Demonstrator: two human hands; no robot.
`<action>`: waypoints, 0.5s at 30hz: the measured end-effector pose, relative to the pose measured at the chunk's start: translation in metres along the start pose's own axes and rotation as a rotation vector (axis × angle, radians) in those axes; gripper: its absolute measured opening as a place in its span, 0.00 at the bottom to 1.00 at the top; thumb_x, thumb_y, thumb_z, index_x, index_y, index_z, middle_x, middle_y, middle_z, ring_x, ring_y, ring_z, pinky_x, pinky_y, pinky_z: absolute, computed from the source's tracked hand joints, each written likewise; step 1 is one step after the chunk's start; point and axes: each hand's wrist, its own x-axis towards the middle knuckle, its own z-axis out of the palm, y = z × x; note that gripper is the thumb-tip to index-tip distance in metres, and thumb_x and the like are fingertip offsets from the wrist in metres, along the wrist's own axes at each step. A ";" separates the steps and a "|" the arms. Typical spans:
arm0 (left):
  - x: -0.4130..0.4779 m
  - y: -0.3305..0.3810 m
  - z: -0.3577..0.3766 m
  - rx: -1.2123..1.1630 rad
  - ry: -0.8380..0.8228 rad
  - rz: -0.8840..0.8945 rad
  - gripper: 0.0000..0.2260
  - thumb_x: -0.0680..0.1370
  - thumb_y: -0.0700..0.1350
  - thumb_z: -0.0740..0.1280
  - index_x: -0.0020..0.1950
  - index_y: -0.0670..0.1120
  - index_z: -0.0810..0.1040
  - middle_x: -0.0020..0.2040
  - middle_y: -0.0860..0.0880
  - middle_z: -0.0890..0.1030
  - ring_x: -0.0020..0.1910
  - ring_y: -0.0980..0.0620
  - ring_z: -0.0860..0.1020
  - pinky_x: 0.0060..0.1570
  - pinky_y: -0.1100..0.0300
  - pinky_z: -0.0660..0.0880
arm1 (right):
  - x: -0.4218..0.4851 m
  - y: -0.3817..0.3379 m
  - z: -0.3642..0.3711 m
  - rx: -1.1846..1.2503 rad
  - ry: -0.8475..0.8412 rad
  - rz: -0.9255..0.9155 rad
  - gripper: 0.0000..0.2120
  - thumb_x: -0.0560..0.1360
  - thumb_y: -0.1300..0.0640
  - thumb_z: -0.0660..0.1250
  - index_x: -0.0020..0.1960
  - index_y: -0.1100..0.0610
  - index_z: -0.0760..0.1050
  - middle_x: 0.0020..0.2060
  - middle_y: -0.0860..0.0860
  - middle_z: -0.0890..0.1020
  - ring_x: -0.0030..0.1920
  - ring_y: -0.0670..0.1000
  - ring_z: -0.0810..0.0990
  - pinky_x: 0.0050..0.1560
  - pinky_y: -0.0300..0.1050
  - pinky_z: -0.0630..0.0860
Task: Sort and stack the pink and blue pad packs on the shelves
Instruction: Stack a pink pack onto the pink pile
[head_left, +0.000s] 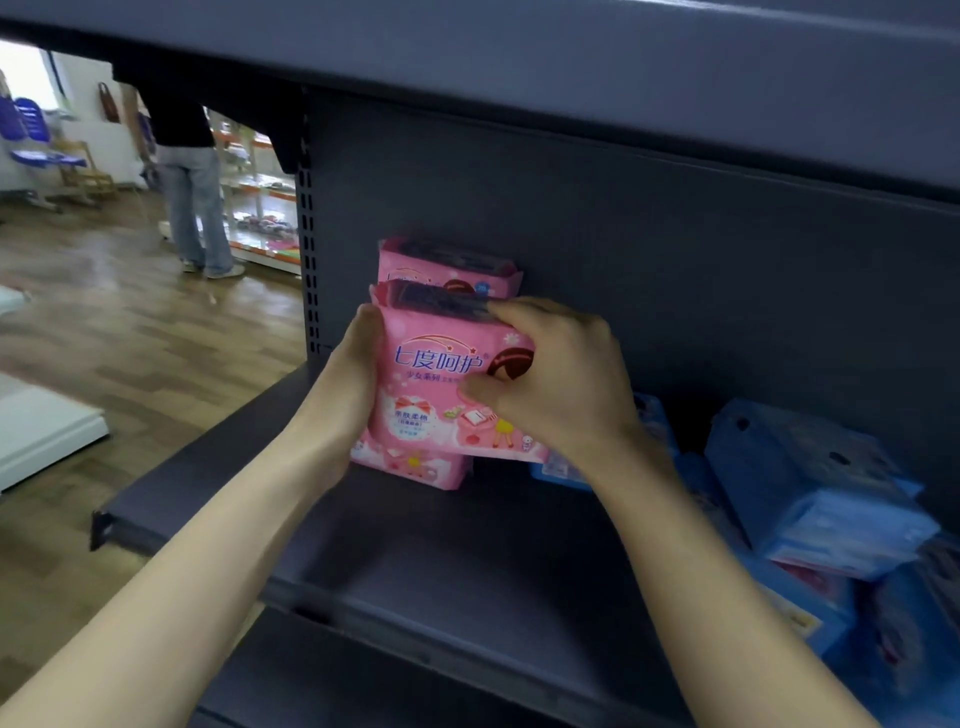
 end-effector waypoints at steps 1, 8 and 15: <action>0.008 0.000 -0.003 -0.014 -0.021 0.009 0.20 0.83 0.51 0.43 0.43 0.54 0.73 0.27 0.62 0.80 0.27 0.68 0.77 0.26 0.74 0.70 | 0.005 -0.001 0.005 0.001 0.016 0.010 0.27 0.62 0.51 0.76 0.60 0.55 0.78 0.53 0.51 0.81 0.52 0.54 0.79 0.51 0.51 0.77; 0.052 -0.008 -0.022 -0.059 -0.145 0.019 0.23 0.83 0.51 0.43 0.41 0.50 0.75 0.27 0.57 0.81 0.28 0.64 0.79 0.25 0.72 0.71 | 0.033 -0.008 0.033 -0.053 0.060 0.067 0.25 0.63 0.51 0.77 0.58 0.58 0.78 0.53 0.53 0.81 0.52 0.54 0.80 0.51 0.51 0.77; 0.085 -0.023 -0.036 -0.196 -0.198 -0.029 0.22 0.83 0.52 0.46 0.40 0.49 0.76 0.29 0.53 0.82 0.30 0.59 0.81 0.26 0.68 0.74 | 0.052 -0.015 0.058 -0.148 0.051 0.099 0.26 0.64 0.49 0.75 0.60 0.57 0.76 0.56 0.52 0.79 0.56 0.54 0.77 0.52 0.51 0.76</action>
